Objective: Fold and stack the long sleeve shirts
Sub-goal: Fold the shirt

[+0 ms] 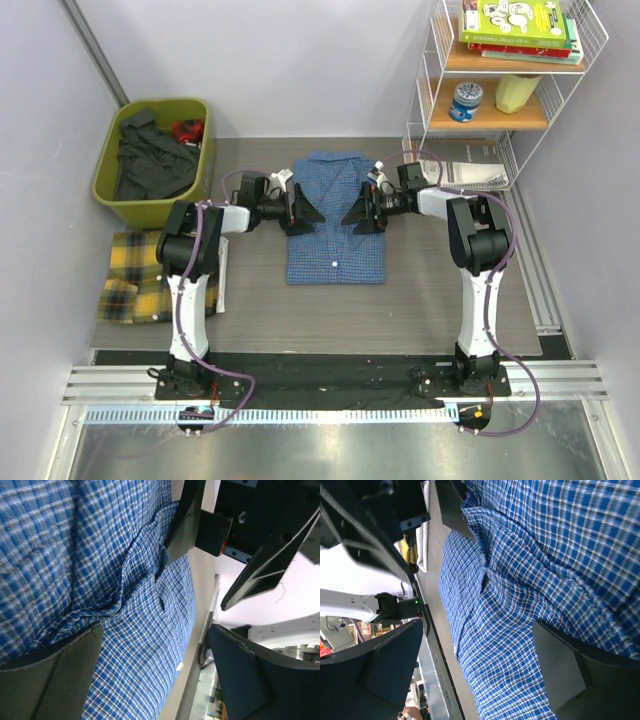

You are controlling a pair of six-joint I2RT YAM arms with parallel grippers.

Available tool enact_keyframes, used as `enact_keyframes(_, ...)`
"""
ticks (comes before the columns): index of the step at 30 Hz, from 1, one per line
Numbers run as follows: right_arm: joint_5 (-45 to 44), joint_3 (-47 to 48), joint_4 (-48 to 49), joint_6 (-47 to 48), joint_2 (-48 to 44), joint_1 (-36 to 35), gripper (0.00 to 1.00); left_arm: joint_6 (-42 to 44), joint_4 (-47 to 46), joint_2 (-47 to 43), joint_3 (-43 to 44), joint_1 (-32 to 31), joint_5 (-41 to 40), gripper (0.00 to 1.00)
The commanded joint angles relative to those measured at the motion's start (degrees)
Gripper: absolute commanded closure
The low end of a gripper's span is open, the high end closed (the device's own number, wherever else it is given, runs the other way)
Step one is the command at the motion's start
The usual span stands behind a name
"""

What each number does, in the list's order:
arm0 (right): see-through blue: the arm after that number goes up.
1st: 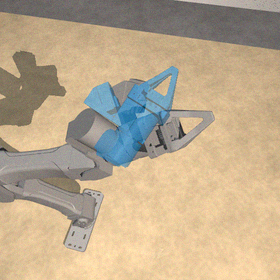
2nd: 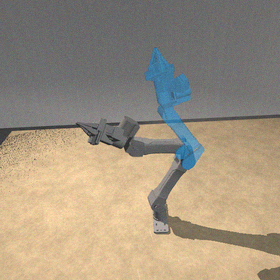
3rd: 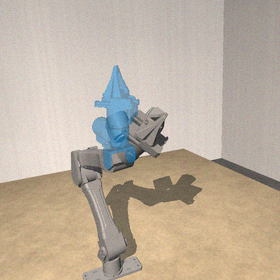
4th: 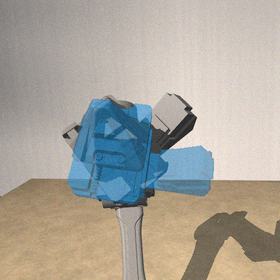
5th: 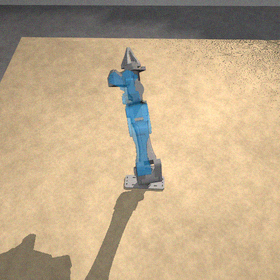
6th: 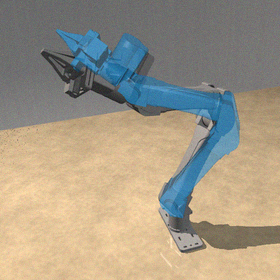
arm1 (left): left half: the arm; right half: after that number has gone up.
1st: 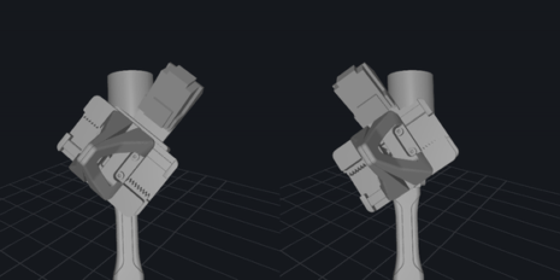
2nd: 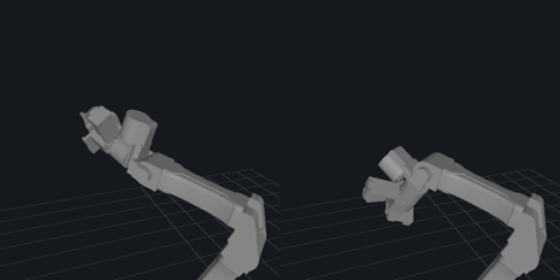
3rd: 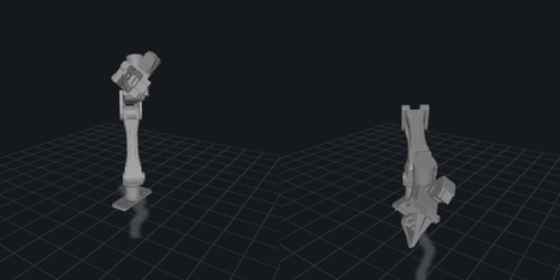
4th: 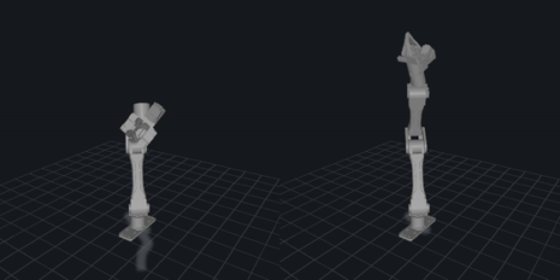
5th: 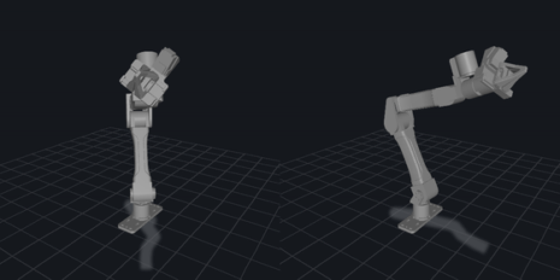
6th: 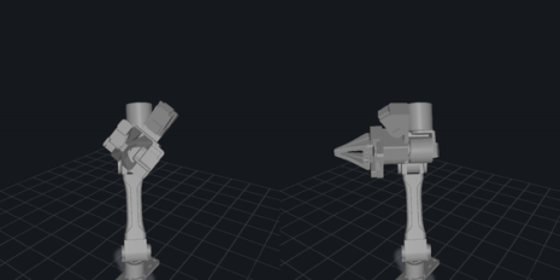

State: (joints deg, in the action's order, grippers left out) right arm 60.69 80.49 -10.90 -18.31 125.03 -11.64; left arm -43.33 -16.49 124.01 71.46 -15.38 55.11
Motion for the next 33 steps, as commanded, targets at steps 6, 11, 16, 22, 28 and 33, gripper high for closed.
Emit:
enact_keyframes(6, -4.2, -12.3, 4.4, 3.7, -2.2, -1.4, 0.03, 7.5, 11.7, -3.0, -3.6, 0.1, -5.3, 0.13)
enact_keyframes(11, -4.3, -21.3, 5.8, 1.8, -11.7, -3.0, 0.03, 9.5, 12.2, -13.8, -13.2, 0.3, -3.3, 0.16)
enact_keyframes(16, -4.4, -20.3, 1.5, 1.3, -24.3, -3.0, 0.03, 26.8, 28.9, -31.1, -11.1, 1.7, -9.1, 0.05)
enact_keyframes(22, -12.3, -17.1, -1.6, 5.5, -28.3, -8.1, 0.3, 59.6, 43.7, -54.2, -17.4, -10.0, -37.5, 0.0)
enact_keyframes(28, -16.8, -14.0, -2.9, 10.0, -22.3, -14.0, 0.66, 77.8, 37.2, -68.3, -33.0, -36.2, -65.2, 0.0)
enact_keyframes(33, -19.3, -10.4, -2.6, 12.8, -15.5, -15.2, 0.73, 78.6, 27.3, -64.3, -39.8, -54.2, -75.9, 0.1)
